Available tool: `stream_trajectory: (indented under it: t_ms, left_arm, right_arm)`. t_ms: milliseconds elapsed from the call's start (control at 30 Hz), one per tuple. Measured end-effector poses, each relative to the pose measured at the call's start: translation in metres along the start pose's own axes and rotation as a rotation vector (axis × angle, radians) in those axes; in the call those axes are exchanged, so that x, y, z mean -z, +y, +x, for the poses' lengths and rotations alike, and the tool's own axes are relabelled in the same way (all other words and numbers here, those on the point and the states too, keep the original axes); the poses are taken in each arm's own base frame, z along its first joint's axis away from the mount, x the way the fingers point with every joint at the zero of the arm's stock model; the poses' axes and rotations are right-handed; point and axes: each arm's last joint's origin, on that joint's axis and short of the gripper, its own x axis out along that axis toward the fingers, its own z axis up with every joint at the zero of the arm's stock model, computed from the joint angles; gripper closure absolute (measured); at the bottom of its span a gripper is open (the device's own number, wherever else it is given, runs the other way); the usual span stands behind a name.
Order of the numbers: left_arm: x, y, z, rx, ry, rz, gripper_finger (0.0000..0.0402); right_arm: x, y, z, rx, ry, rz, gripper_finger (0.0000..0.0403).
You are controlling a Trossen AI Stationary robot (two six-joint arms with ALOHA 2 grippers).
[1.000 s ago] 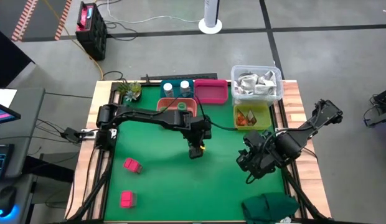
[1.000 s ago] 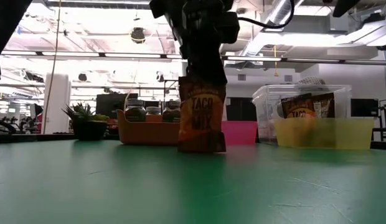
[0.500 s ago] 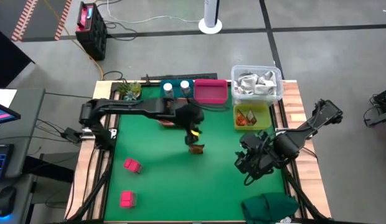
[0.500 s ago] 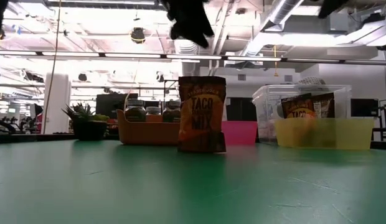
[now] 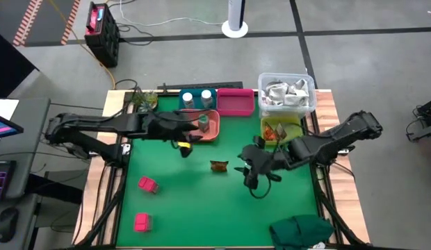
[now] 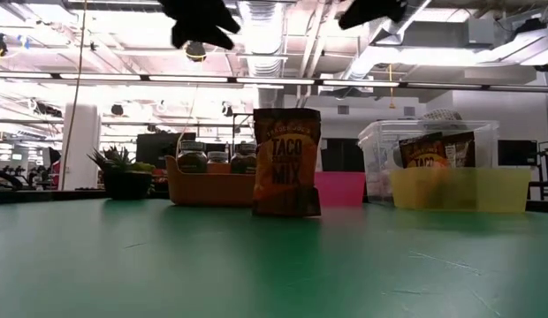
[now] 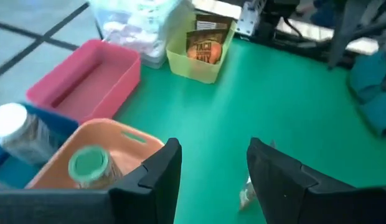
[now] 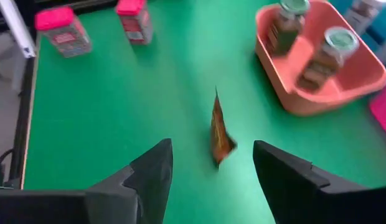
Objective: Sort spices by type
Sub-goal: Put the orange seasoning pack into the yellow bin
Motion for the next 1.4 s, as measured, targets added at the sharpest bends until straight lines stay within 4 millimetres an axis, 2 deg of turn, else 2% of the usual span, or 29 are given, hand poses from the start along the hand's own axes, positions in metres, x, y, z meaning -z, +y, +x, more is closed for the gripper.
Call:
stream_trajectory:
  t_ms: [167,300,400,567,767,900,1067,1200,1300,1400]
  left_arm:
    - [0.007,0.0,-0.023,-0.009,-0.049,-0.103,0.023]
    - [0.008,-0.001,-0.036,-0.041,-0.078,-0.154,0.023]
    - [0.006,0.001,-0.045,-0.04,-0.107,-0.19,0.023]
    - [0.003,0.005,-0.06,-0.023,-0.148,-0.239,0.023]
    - [0.004,0.01,-0.074,-0.017,-0.154,-0.242,0.023]
    - [0.008,0.011,-0.074,-0.033,-0.113,-0.226,0.023]
    - [0.01,0.011,-0.071,-0.041,-0.095,-0.211,0.023]
    - [0.01,0.011,-0.071,-0.042,-0.093,-0.204,0.023]
    - [0.009,0.011,-0.073,-0.04,-0.098,-0.203,0.023]
    - [0.009,0.011,-0.074,-0.039,-0.099,-0.207,0.023]
  right_arm:
    - [-0.017,-0.023,0.019,-0.062,-0.01,-0.046,0.0123]
    - [-0.023,-0.034,0.048,-0.075,-0.012,-0.1,0.0104]
    - [-0.021,-0.038,0.073,-0.057,0.022,-0.123,0.01]
    - [-0.012,-0.038,0.106,-0.141,0.117,-0.118,0.01]
    - [0.006,-0.032,0.135,-0.144,0.211,-0.135,0.0114]
    - [0.014,-0.028,0.146,-0.143,0.249,-0.123,0.016]
    - [0.016,-0.027,0.148,-0.139,0.269,-0.083,0.0279]
    - [0.016,-0.03,0.141,-0.131,0.306,-0.016,0.0379]
    - [0.018,-0.036,0.124,-0.096,0.385,0.056,0.0382]
    - [0.023,-0.041,0.095,-0.025,0.503,0.142,0.0379]
